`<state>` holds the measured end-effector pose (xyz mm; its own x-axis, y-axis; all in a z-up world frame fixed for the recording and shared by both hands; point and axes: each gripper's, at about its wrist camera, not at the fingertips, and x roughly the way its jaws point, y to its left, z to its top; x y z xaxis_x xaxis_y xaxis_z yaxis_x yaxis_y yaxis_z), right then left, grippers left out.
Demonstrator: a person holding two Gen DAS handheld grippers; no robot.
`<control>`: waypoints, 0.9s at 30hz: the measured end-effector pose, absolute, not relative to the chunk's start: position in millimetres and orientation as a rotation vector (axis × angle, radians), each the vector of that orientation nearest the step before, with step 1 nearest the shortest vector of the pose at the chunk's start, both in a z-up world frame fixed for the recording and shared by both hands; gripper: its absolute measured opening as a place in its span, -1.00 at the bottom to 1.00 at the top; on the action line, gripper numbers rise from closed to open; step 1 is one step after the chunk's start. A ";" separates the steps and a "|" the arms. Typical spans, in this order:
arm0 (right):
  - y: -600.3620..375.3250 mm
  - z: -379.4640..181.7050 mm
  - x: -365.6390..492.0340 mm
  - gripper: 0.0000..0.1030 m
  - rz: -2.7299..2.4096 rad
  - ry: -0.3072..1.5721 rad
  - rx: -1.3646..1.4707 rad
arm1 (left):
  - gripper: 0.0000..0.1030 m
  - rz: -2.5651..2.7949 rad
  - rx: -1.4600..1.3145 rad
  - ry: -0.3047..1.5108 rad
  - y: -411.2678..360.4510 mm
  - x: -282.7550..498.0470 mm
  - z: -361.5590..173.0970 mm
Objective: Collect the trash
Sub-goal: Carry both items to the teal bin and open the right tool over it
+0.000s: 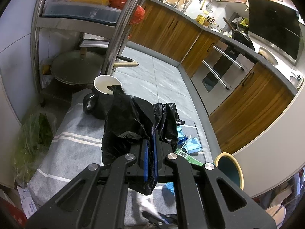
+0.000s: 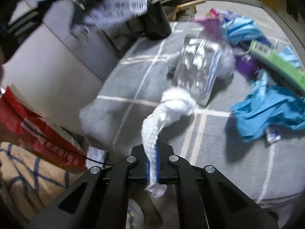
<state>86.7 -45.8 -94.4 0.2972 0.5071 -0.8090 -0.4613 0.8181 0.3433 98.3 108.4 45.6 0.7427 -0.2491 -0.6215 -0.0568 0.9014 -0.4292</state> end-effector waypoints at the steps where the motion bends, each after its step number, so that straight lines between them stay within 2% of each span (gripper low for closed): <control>1: -49.9 -88.8 88.2 -0.88 0.645 1.084 0.057 | -0.93 -0.110 -0.443 0.734 107.1 98.3 45.8; 17: -126.8 -29.5 99.9 -0.88 0.557 0.926 0.198 | -0.93 -0.142 -0.394 0.788 82.0 102.3 32.3; 27: -179.7 8.4 80.2 -0.89 0.479 0.839 0.149 | -0.93 -0.221 -0.382 0.772 48.7 107.0 45.7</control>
<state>80.2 -179.7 8.4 0.5694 0.4637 -0.6787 -0.3485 0.8840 0.3116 107.0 48.7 45.7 0.6984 -0.3306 -0.6347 0.0550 0.9091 -0.4130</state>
